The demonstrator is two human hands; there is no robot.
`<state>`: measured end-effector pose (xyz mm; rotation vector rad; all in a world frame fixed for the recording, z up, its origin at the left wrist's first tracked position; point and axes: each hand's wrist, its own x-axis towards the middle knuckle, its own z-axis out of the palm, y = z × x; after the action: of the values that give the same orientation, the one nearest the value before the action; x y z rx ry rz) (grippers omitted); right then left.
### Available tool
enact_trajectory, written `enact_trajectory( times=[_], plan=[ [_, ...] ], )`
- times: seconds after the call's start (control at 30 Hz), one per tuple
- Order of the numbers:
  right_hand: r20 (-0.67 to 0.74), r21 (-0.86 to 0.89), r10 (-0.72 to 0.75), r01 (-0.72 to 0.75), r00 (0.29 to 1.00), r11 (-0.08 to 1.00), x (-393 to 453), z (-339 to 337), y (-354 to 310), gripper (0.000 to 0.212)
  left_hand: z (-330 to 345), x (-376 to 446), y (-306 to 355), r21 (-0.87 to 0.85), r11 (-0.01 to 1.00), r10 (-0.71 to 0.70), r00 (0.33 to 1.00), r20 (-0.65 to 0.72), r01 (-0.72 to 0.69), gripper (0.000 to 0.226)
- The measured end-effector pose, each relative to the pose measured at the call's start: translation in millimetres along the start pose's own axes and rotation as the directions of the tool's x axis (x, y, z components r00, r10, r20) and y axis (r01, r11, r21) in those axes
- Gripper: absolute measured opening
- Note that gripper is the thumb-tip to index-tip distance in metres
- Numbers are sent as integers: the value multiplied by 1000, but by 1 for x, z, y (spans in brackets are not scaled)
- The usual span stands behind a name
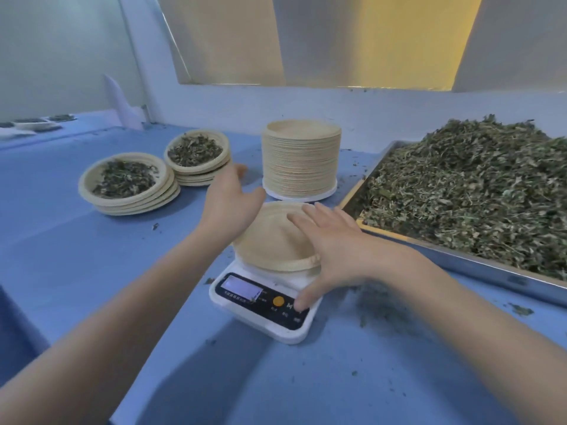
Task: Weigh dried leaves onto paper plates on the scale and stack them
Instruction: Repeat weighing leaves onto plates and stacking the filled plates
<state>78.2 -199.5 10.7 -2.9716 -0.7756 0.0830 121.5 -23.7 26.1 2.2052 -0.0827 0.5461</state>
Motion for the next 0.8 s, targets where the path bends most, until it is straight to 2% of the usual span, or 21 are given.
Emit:
enact_trajectory(
  times=[0.13, 0.3, 0.37, 0.43, 0.67, 0.8],
  plan=[
    [-15, -91, -36, 34, 999, 995, -2, 0, -8, 128, -1, 0, -6, -82, 994, -78, 997, -2, 77, 53],
    [-53, -23, -134, 133, 990, 991, -16, -3, -11, 116, 0, -1, -3, -119, 988, -96, 995, 32, 99, 53],
    [-83, 106, -133, 141, 988, 984, -20, -10, -11, 114, 1, -2, -2, -114, 989, -88, 996, 33, 91, 53],
    [-105, 225, -106, 128, 989, 966, -23, -15, -8, 110, 2, -5, -3, -106, 991, -81, 996, 27, 83, 53],
    [-134, 346, 44, 5, 990, 938, -22, -16, 10, 93, -2, -11, -12, -57, 995, -82, 995, 59, 85, 51],
    [-261, 410, 165, -45, 951, 911, -16, -12, 19, 68, -1, -14, -4, 90, 994, 57, 992, 114, -68, 45]
  ],
)
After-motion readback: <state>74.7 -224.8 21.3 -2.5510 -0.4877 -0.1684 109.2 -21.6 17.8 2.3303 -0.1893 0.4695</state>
